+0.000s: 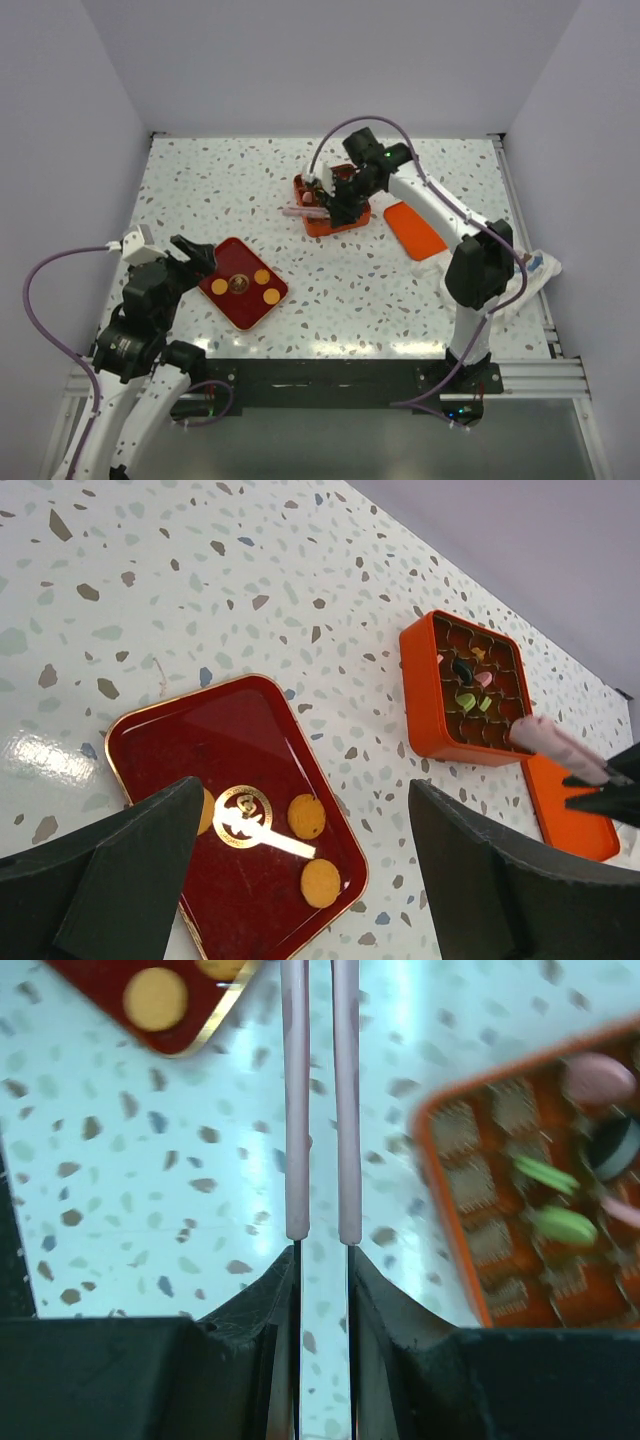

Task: Pack the cookies
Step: Pick up the fake cookies from the plate.

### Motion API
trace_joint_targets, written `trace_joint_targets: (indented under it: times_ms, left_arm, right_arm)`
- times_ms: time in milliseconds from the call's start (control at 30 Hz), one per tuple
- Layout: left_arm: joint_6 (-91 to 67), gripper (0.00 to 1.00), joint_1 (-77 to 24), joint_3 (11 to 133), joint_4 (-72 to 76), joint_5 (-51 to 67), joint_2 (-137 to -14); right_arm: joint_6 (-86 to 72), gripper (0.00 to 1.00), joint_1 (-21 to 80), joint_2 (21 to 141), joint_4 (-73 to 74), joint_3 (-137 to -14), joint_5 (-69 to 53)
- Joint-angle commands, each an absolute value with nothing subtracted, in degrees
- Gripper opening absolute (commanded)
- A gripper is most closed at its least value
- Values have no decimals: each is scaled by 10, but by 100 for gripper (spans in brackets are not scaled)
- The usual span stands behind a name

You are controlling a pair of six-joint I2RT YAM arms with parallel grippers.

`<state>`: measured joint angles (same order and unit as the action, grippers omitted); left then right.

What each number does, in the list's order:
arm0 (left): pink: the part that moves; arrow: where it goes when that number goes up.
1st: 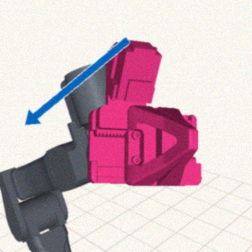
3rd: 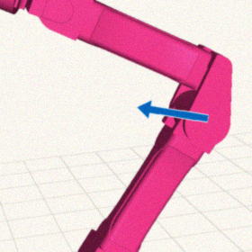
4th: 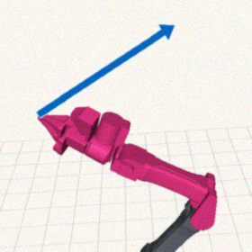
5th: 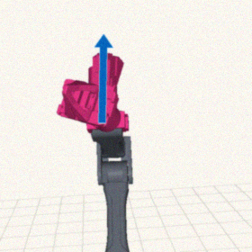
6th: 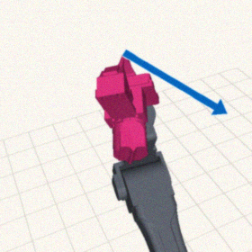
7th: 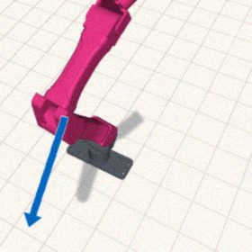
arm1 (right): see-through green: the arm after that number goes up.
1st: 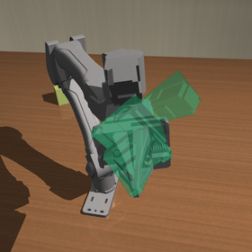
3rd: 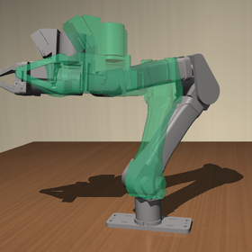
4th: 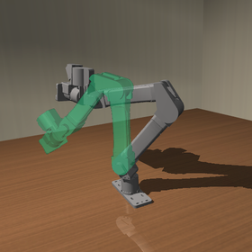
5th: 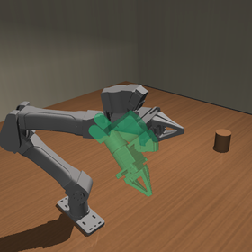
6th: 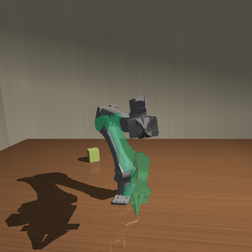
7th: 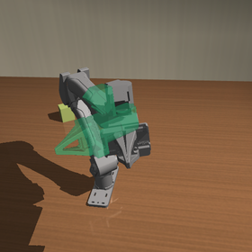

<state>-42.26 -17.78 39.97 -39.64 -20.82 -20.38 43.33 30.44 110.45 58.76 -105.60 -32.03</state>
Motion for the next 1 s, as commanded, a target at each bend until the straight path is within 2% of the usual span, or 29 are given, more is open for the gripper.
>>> trace_joint_targets:
  times_ms: [0,233,300,533,967]
  left_arm:
    - [-415,89,-180,408,-366,-202,-208]
    - [-436,89,-181,408,-400,-221,-164]
    - [-440,89,-180,409,-409,-224,-155]
    - [-446,89,-180,417,-446,-240,-129]
    - [-433,89,-180,419,-444,-241,-137]
  right_arm:
    - [533,16,406,1088,577,-995,-384]
    - [488,20,540,1153,496,-1005,-275]
    - [463,26,553,1199,492,-1050,-233]
    - [419,34,572,1263,490,-1109,-178]
    - [364,41,592,1325,482,-1171,-136]
